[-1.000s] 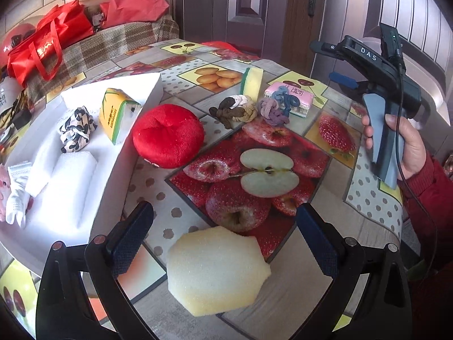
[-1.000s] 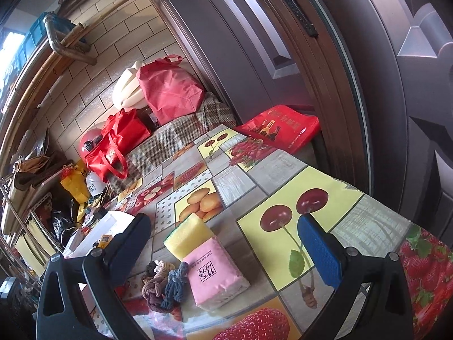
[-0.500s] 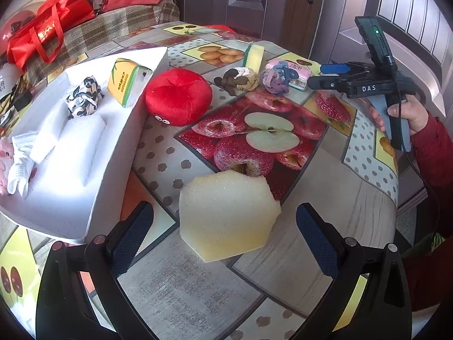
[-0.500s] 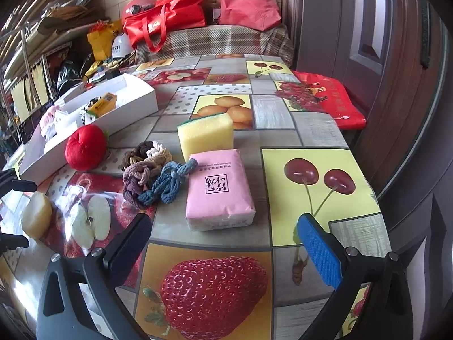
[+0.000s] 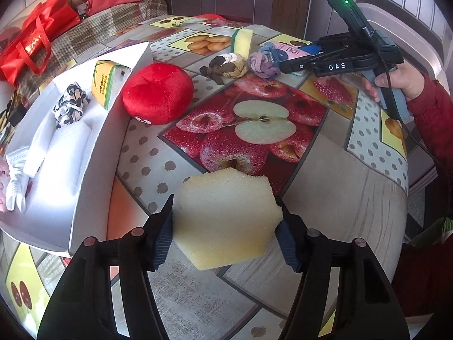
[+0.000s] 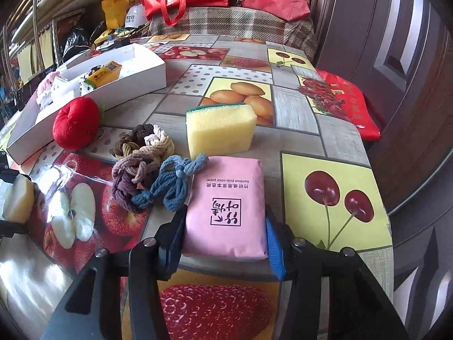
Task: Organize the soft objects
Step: 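Lift the yellow sponge with the left gripper while the right grasps the pink tissue pack, then carry the yellow sponge and pink tissue pack over the box with both grippers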
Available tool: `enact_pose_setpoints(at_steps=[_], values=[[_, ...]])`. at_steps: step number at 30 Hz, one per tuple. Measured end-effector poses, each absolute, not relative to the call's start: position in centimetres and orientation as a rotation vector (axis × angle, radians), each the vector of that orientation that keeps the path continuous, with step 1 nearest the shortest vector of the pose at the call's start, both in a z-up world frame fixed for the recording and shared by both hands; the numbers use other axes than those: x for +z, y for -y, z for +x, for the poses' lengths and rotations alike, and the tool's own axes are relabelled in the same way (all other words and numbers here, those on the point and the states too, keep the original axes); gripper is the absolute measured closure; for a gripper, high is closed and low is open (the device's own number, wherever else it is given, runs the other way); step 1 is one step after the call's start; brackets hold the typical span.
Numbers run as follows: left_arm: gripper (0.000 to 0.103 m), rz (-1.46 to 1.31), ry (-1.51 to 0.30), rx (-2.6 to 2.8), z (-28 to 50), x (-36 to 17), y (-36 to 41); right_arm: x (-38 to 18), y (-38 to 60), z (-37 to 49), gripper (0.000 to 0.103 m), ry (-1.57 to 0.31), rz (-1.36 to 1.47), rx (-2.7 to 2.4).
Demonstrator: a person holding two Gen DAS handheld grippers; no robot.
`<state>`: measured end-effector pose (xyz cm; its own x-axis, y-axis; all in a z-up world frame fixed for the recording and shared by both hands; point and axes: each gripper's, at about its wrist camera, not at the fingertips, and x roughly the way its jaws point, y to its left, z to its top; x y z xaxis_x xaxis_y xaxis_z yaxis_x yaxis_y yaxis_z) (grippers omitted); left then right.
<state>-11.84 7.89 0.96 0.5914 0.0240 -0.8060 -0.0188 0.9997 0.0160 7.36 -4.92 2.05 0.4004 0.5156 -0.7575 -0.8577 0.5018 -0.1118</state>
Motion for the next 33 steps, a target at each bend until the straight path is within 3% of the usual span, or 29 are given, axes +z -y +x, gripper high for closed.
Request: enact_pose_setpoints(at_steps=[5, 16, 26, 33], values=[[0.044, 0.03, -0.803, 0.032, -13.4, 2.9, -7.3, 3.9, 7.7, 7.0, 0.053, -0.662, -0.429, 0.858], [0.043, -0.04, -0.362, 0.262, -18.0, 6.9, -11.1, 7.8, 9.3, 2.6, 0.053, -0.308, -0.049, 0.821], [0.043, -0.087, -0.234, 0.455, -22.2, 7.6, -13.3, 7.6, 6.7, -1.4, 0.053, -0.249, -0.026, 0.883], [0.043, -0.092, -0.28, 0.479, -21.4, 7.1, -14.7, 7.4, 2.5, -4.1, 0.053, -0.248, -0.078, 0.986]])
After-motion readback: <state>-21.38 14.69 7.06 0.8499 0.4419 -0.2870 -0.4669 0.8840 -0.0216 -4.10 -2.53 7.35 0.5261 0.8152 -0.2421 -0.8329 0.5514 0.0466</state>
